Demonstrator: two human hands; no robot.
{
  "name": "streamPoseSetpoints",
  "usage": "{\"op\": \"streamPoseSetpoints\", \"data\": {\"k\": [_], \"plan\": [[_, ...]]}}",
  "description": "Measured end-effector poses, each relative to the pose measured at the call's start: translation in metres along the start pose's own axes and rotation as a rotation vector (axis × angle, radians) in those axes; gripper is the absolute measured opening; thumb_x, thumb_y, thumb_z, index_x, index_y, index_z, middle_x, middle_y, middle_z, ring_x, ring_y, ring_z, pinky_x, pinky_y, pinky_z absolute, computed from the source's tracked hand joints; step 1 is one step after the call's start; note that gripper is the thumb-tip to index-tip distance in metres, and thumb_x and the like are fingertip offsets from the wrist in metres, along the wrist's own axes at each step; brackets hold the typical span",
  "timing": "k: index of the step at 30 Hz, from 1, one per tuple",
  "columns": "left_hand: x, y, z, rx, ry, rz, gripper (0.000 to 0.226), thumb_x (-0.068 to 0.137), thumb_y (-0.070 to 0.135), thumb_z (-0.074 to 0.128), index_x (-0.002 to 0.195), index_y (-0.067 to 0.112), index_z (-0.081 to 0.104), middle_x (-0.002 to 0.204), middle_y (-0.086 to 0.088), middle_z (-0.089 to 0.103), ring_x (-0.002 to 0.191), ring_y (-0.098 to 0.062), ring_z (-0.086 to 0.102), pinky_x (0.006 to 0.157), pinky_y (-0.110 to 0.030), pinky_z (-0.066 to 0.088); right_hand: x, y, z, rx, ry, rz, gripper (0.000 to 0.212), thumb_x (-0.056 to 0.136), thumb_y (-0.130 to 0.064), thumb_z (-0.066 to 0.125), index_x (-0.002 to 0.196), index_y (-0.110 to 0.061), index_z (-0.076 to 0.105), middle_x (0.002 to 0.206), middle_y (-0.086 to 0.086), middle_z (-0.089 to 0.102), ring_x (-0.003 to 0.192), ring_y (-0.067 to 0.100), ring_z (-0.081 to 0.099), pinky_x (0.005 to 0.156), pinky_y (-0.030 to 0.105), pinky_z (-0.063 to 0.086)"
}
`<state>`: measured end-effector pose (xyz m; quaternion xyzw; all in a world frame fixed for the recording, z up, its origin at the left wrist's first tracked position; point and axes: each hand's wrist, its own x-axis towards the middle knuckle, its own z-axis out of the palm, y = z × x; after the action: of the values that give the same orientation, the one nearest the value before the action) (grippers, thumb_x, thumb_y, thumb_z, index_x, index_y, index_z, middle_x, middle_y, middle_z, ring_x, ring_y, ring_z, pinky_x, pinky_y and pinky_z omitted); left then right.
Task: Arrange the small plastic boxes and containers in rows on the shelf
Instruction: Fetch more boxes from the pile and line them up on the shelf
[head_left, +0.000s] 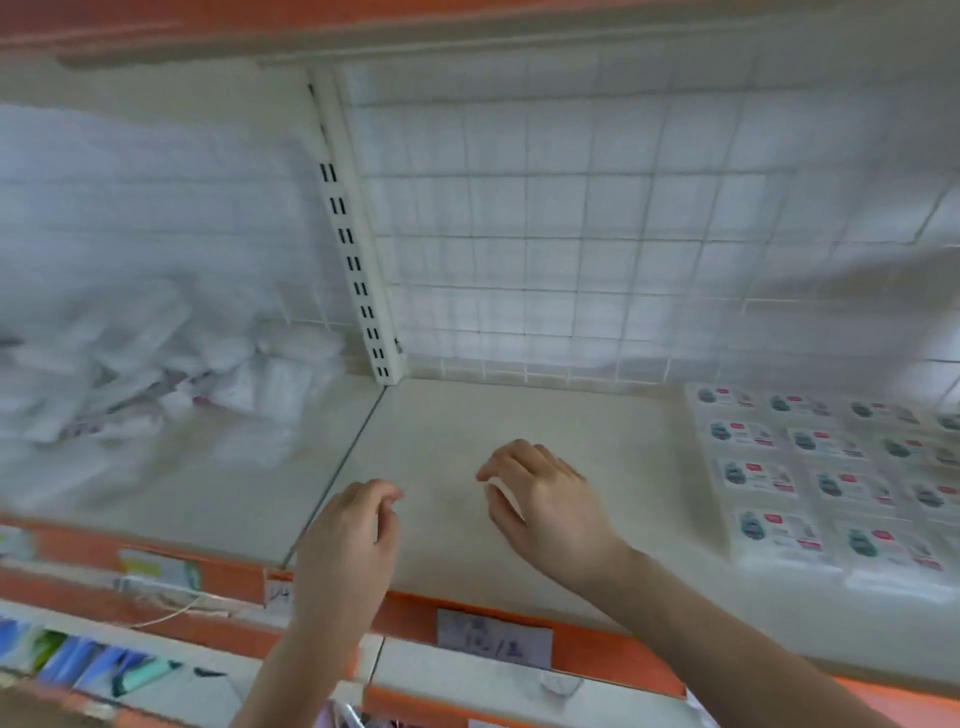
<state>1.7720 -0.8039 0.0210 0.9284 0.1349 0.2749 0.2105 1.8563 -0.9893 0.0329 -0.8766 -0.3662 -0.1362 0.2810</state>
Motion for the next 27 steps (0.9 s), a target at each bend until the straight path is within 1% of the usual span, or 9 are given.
{"op": "streamPoseSetpoints", "data": {"k": [3,6,9,14,16,19,23,25,27], "plan": [[0.012,-0.051,-0.028,0.038,0.001,-0.050,0.019,0.081,0.013,0.050,0.088,0.015,0.068,0.081,0.000,0.068,0.075,-0.023,0.064,0.064,-0.034,0.052,0.039,-0.034,0.032,0.008,-0.062,-0.048,0.032,0.090,-0.034,0.037,0.103,-0.021,0.064,0.106,-0.006,0.060,0.095,0.019,0.060,0.079,0.034,0.050],[0.022,-0.100,-0.053,0.102,0.024,-0.138,0.020,0.086,0.008,0.051,0.094,0.011,0.068,0.087,-0.004,0.068,0.082,-0.026,0.063,0.068,-0.036,0.050,0.073,-0.067,0.065,0.013,-0.151,-0.105,0.028,0.094,-0.031,0.043,0.113,-0.021,0.061,0.115,-0.003,0.057,0.107,0.020,0.055,0.087,0.035,0.045],[0.029,-0.136,-0.071,0.150,0.032,-0.183,0.022,0.086,0.008,0.048,0.097,0.010,0.068,0.091,-0.007,0.067,0.087,-0.028,0.060,0.071,-0.037,0.047,0.099,-0.094,0.089,0.002,-0.241,-0.118,0.030,0.097,-0.031,0.041,0.121,-0.022,0.055,0.124,-0.002,0.052,0.116,0.020,0.049,0.093,0.035,0.043],[0.036,-0.188,-0.094,0.238,0.023,-0.273,0.026,0.086,0.005,0.051,0.107,0.012,0.064,0.103,-0.008,0.064,0.101,-0.028,0.053,0.080,-0.038,0.043,0.136,-0.136,0.131,-0.022,-0.382,-0.090,0.036,0.096,-0.031,0.040,0.130,-0.018,0.046,0.132,0.003,0.045,0.123,0.022,0.041,0.094,0.038,0.042],[0.039,-0.203,-0.101,0.273,0.045,-0.248,0.029,0.083,0.001,0.053,0.108,0.009,0.064,0.106,-0.011,0.064,0.101,-0.032,0.052,0.081,-0.040,0.043,0.148,-0.146,0.148,-0.040,-0.421,-0.071,0.039,0.096,-0.030,0.042,0.132,-0.016,0.043,0.133,0.006,0.042,0.124,0.024,0.038,0.094,0.039,0.042],[0.050,-0.226,-0.108,0.309,0.051,-0.210,0.036,0.078,-0.006,0.054,0.111,0.005,0.062,0.108,-0.015,0.061,0.104,-0.035,0.050,0.082,-0.043,0.044,0.163,-0.154,0.170,-0.102,-0.422,-0.049,0.045,0.093,-0.030,0.047,0.134,-0.012,0.040,0.135,0.009,0.036,0.125,0.028,0.033,0.099,0.039,0.040],[0.068,-0.254,-0.116,0.375,0.056,-0.169,0.043,0.073,-0.009,0.056,0.115,0.002,0.057,0.113,-0.018,0.057,0.108,-0.037,0.048,0.086,-0.046,0.045,0.174,-0.159,0.189,-0.178,-0.422,-0.003,0.056,0.088,-0.033,0.055,0.136,-0.010,0.034,0.137,0.010,0.031,0.127,0.028,0.028,0.101,0.037,0.039],[0.075,-0.267,-0.116,0.437,0.040,-0.160,0.045,0.074,-0.003,0.061,0.117,0.004,0.054,0.117,-0.019,0.055,0.112,-0.038,0.047,0.090,-0.048,0.043,0.177,-0.160,0.195,-0.225,-0.416,0.001,0.058,0.088,-0.036,0.056,0.135,-0.010,0.033,0.137,0.010,0.030,0.125,0.029,0.028,0.100,0.036,0.040],[0.083,-0.275,-0.115,0.471,-0.008,-0.213,0.048,0.080,0.010,0.064,0.126,0.007,0.049,0.128,-0.017,0.049,0.121,-0.036,0.041,0.098,-0.046,0.036,0.180,-0.160,0.197,-0.308,-0.394,-0.027,0.056,0.090,-0.040,0.053,0.133,-0.011,0.034,0.136,0.011,0.032,0.122,0.029,0.031,0.097,0.034,0.040]]}}
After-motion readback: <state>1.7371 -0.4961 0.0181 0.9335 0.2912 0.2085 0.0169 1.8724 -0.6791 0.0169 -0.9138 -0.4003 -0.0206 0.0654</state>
